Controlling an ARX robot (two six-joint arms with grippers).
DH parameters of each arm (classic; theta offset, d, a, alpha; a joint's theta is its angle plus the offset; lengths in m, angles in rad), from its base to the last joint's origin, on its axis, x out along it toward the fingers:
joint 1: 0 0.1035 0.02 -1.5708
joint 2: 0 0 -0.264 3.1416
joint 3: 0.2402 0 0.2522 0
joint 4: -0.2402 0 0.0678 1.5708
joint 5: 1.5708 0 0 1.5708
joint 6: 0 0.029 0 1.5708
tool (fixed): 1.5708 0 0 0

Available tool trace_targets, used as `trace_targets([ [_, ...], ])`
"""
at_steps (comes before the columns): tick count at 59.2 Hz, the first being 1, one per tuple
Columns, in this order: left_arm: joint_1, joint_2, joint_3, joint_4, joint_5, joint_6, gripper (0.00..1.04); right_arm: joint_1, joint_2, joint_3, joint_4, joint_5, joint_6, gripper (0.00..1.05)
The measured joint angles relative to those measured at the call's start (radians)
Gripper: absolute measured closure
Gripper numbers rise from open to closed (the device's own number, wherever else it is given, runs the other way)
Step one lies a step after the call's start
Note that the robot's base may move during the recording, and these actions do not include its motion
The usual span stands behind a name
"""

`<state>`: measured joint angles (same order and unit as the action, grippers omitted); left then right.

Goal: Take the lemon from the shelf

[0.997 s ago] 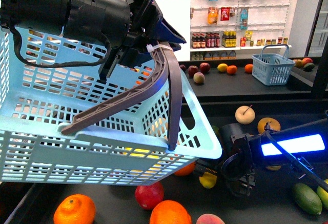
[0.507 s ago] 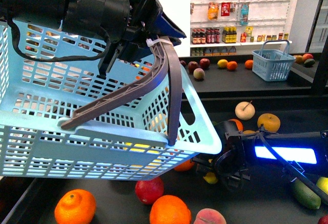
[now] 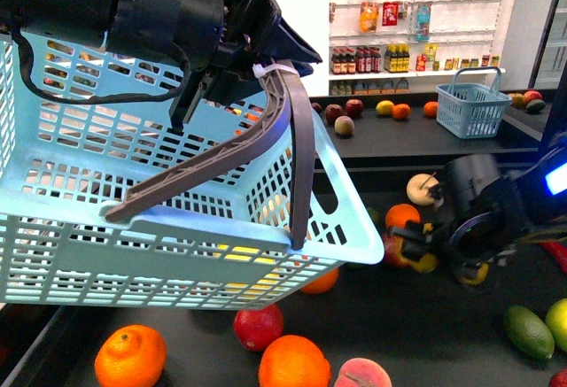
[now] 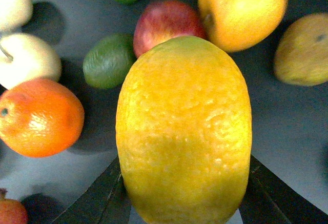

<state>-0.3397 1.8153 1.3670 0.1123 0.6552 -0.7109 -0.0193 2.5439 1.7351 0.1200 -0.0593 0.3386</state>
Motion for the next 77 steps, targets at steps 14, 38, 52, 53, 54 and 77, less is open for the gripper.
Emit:
trace_targets([
  [14, 0.000, 0.000, 0.000, 0.000, 0.001, 0.000, 0.96, -0.014, -0.323, -0.215, 0.030, -0.100, 0.014, 0.57],
  [38, 0.000, 0.000, 0.000, 0.000, 0.000, 0.000, 0.96, 0.204, -0.686, -0.441, 0.056, -0.174, 0.111, 0.57],
  [52, 0.000, 0.000, 0.000, 0.000, 0.001, 0.000, 0.96, 0.294, -0.691, -0.500, 0.071, -0.158, 0.138, 0.57],
  [53, 0.000, 0.000, 0.000, 0.000, 0.001, 0.000, 0.96, 0.301, -0.690, -0.501, 0.071, -0.154, 0.140, 0.57],
  [54, 0.000, 0.000, 0.000, 0.000, 0.001, 0.000, 0.96, 0.304, -0.690, -0.501, 0.071, -0.154, 0.142, 0.57],
  [77, 0.000, 0.000, 0.000, 0.000, 0.001, 0.000, 0.96, 0.365, -0.665, -0.538, 0.087, -0.159, 0.147, 0.38],
])
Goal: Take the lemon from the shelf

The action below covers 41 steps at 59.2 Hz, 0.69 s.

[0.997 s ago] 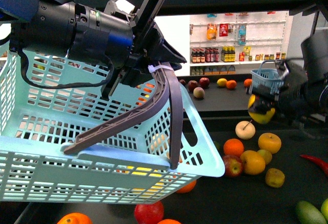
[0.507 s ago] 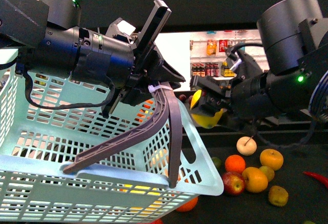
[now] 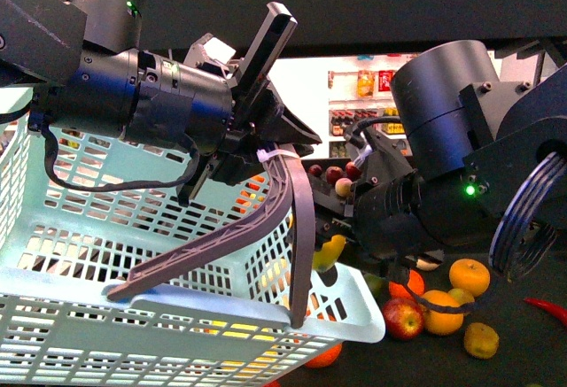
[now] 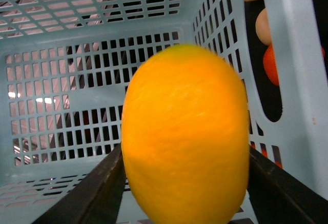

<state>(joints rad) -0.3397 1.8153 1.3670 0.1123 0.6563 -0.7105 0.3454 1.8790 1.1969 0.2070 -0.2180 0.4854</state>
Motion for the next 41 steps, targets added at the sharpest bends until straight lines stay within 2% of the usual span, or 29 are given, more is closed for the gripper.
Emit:
trace_targets([
  [16, 0.000, 0.000, 0.000, 0.000, -0.001, -0.004, 0.96, -0.022, -0.008, -0.016, 0.050, 0.009, -0.002, 0.02],
  [30, 0.000, 0.000, 0.000, 0.000, -0.002, -0.004, 0.96, -0.137, -0.151, -0.112, 0.108, 0.053, -0.064, 0.02],
  [41, 0.000, 0.000, 0.000, 0.000, -0.001, -0.005, 0.96, -0.287, -0.389, -0.283, 0.198, 0.093, -0.246, 0.02],
])
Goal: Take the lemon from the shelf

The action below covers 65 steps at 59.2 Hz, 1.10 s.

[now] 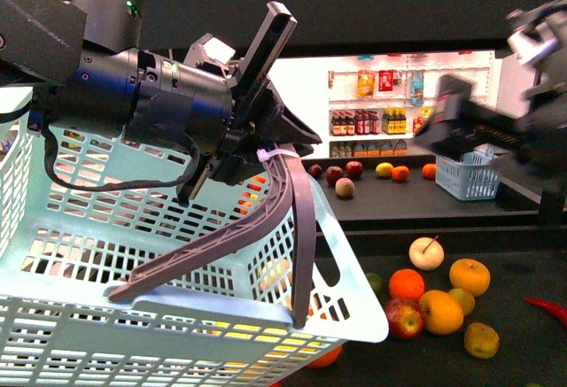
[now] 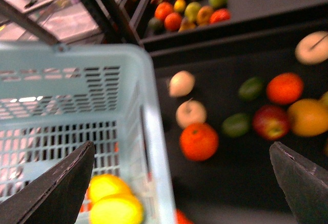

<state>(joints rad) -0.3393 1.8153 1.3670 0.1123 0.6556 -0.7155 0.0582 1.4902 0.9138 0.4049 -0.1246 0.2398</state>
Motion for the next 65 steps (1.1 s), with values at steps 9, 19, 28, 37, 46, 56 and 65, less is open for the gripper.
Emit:
trace_targets([
  [9, 0.000, 0.000, 0.000, 0.000, 0.000, 0.001, 0.96, -0.105, -0.273, -0.197, 0.016, -0.009, -0.124, 0.02],
  [19, 0.000, 0.000, 0.000, 0.000, 0.000, 0.000, 0.96, -0.162, -0.622, -0.372, -0.122, 0.005, -0.182, 0.12],
  [28, 0.000, 0.000, 0.000, 0.000, 0.001, 0.000, 0.96, -0.094, -0.983, -0.570, -0.309, 0.111, -0.216, 0.39],
  [37, 0.000, 0.001, 0.000, 0.000, 0.000, 0.000, 0.96, -0.063, -1.300, -0.686, -0.453, 0.122, -0.230, 0.69],
  [46, 0.000, 0.001, 0.000, 0.000, 0.000, 0.000, 0.96, -0.062, -1.349, -0.742, -0.444, 0.122, -0.233, 0.95],
  [56, 0.000, 0.001, 0.000, 0.000, 0.000, 0.001, 0.96, -0.062, -1.385, -0.794, -0.428, 0.122, -0.234, 0.98],
  [65, 0.000, 0.001, 0.000, 0.000, 0.000, 0.000, 0.96, -0.062, -1.407, -0.824, -0.422, 0.121, -0.234, 0.98],
])
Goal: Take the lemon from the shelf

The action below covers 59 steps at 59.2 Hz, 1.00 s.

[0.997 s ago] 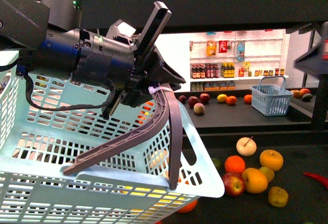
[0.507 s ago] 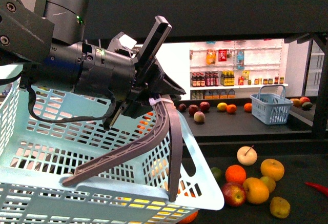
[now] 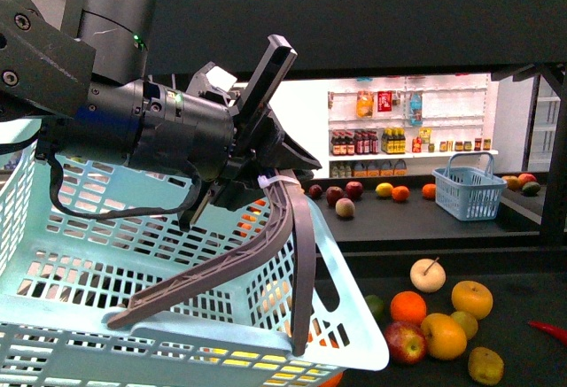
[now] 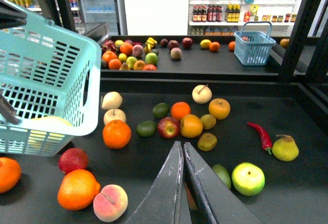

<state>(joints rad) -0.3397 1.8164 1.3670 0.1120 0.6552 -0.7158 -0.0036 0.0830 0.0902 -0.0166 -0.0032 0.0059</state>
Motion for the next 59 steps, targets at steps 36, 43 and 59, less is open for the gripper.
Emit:
trace_targets([
  [36, 0.000, 0.000, 0.000, 0.000, 0.000, 0.000, 0.96, 0.000, -0.074, -0.075, 0.014, 0.001, 0.000, 0.98],
  [43, 0.000, 0.000, 0.000, 0.000, 0.000, 0.000, 0.96, 0.000, -0.077, -0.075, 0.014, 0.000, -0.002, 0.97],
  [59, 0.000, 0.000, 0.000, 0.000, 0.000, 0.000, 0.96, 0.000, -0.077, -0.075, 0.014, 0.000, -0.002, 0.51],
])
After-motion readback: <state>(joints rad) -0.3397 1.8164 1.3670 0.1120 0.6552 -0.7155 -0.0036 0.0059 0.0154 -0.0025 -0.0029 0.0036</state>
